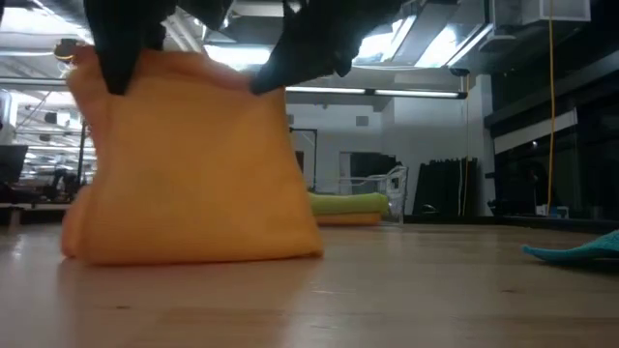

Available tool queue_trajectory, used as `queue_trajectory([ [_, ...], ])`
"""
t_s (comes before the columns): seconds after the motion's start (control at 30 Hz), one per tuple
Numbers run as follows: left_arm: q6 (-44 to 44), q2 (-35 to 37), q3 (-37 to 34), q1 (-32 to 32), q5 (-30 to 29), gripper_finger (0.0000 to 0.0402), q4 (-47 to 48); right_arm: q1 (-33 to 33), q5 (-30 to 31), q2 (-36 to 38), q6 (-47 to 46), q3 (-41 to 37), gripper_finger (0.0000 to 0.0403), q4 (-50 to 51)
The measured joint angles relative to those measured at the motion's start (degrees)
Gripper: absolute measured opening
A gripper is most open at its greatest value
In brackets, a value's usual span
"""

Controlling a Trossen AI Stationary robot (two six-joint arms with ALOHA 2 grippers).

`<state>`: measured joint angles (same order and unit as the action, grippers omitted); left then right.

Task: Fold microfiber towels
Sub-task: Fold the orange microfiber cloth

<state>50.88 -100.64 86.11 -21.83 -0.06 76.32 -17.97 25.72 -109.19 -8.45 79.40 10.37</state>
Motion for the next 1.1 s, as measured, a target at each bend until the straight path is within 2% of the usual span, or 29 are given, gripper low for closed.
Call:
queue_trajectory([
  [0.27, -6.3, -1.8, 0.0, 3.1, -3.1, 0.0000, 0.9, 3.4, 0.3, -2.4, 1.7, 0.0, 0.0002, 0.7],
  [0.6, -11.9, -2.2, -4.1, 5.1, -11.8, 0.0000, 2.2, 6.2, 3.8, -2.8, 5.1, -1.0, 0.0002, 0.3],
  [0.9, -15.5, -2.1, -11.8, 6.5, -13.4, 0.0000, -5.8, 7.8, 2.9, -4.3, 6.1, -1.1, 0.0002, 0.1],
  [1.1, -15.3, -2.2, -12.2, 5.4, -13.9, 0.0000, -7.7, 7.0, 2.0, -5.0, 5.7, -1.1, 0.0002, 0.9],
])
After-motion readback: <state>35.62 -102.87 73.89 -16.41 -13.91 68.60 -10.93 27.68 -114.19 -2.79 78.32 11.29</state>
